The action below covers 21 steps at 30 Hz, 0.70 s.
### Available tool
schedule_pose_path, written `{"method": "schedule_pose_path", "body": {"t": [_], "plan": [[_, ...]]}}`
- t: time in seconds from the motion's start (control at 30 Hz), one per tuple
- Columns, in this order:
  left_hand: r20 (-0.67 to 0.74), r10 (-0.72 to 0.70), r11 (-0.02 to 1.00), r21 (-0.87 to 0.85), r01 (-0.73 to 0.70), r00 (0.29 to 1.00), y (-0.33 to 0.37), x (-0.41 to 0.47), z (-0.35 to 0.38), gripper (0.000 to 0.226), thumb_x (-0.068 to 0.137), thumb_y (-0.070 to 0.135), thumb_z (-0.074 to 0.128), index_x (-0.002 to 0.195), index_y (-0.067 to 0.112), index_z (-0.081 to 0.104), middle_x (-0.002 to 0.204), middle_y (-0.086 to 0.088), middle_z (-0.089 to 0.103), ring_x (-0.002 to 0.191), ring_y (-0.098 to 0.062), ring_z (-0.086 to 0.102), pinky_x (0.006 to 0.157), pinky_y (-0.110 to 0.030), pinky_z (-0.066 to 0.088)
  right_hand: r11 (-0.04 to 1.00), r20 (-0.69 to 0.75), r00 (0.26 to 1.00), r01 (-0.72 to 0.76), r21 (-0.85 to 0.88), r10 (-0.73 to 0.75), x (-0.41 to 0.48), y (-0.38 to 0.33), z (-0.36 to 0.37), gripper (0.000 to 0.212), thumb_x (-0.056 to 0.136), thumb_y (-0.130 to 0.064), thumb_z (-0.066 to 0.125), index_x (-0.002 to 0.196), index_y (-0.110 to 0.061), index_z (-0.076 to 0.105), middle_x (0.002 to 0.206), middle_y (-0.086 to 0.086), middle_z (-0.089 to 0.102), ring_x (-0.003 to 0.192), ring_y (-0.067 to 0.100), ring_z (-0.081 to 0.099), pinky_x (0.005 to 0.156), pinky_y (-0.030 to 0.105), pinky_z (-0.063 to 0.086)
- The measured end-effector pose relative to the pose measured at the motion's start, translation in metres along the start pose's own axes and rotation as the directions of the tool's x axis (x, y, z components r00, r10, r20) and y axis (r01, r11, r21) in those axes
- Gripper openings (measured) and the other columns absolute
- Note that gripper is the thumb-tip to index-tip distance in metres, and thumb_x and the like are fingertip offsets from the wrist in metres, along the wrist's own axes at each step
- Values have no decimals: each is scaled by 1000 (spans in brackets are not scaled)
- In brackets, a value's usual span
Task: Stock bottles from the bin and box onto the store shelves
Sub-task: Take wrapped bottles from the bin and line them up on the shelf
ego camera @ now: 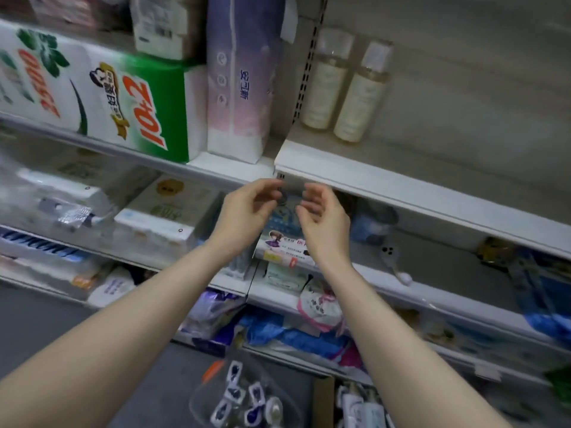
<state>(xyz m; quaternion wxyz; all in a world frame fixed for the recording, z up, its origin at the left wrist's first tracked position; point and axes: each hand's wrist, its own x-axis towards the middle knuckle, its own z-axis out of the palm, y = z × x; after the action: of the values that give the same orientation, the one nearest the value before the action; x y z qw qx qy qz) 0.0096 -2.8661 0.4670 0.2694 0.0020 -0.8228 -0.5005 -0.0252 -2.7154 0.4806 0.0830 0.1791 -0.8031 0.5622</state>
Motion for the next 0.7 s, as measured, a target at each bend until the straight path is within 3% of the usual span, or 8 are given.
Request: {"method": "schedule_pose_path", "body": {"t": [0.1, 0.2, 0.3, 0.43, 0.5, 0.6, 0.7], "plan": [[6, -80, 997, 23, 80, 997, -31, -29, -4, 34, 89, 3, 63, 118, 21, 67, 98, 8, 72, 94, -4, 67, 91, -22, 51, 999, 44, 999, -28, -19, 28, -23, 24, 25, 37, 91, 2, 62, 124, -12, 59, 117, -2, 67, 100, 4, 64, 80, 8, 50], [29, -190, 982, 13, 190, 981, -65, -61, -3, 37, 89, 1, 62, 114, 27, 65, 94, 9, 70, 91, -6, 67, 86, -16, 50, 994, 112, 988, -104, -44, 108, -49, 58, 51, 34, 91, -1, 62, 122, -16, 60, 117, -5, 67, 102, 6, 66, 87, 21, 55], [54, -314, 949, 1, 315, 948, -95, -92, 4, 35, 90, 0, 61, 115, 25, 64, 94, 10, 68, 88, -2, 65, 82, -10, 48, 980, 185, 965, -170, -102, 187, -76, 92, 67, 34, 91, -2, 62, 121, -19, 60, 112, -10, 67, 102, 7, 66, 89, 25, 54], [73, -441, 897, 6, 442, 894, -135, -134, 18, 33, 89, -3, 61, 116, 15, 66, 93, 3, 67, 82, 11, 60, 79, -5, 46, 950, 272, 914, -260, -174, 300, -112, 140, 84, 33, 92, -3, 63, 122, -17, 60, 109, -13, 63, 101, 6, 64, 86, 21, 54], [95, -481, 877, 28, 480, 872, -155, -155, 25, 32, 89, -5, 61, 116, 14, 66, 94, 3, 66, 82, 14, 59, 79, -4, 45, 934, 301, 891, -284, -216, 341, -127, 167, 92, 34, 92, -3, 62, 124, -16, 61, 110, -13, 63, 101, 5, 63, 89, 26, 55], [83, -525, 851, 64, 521, 847, -184, -186, 37, 31, 89, -3, 63, 117, 11, 68, 98, 1, 70, 88, 6, 62, 84, -10, 50, 912, 355, 849, -305, -274, 391, -150, 206, 102, 32, 92, -5, 63, 122, -17, 61, 110, -13, 63, 101, 7, 64, 91, 35, 55], [42, -609, 790, 110, 603, 792, -216, -219, 52, 29, 89, 5, 66, 116, 16, 70, 93, 8, 69, 88, 0, 65, 84, -12, 51, 893, 412, 798, -343, -292, 441, -172, 247, 113, 32, 91, -4, 65, 120, -16, 63, 106, -14, 64, 99, 6, 65, 91, 34, 55]]}}
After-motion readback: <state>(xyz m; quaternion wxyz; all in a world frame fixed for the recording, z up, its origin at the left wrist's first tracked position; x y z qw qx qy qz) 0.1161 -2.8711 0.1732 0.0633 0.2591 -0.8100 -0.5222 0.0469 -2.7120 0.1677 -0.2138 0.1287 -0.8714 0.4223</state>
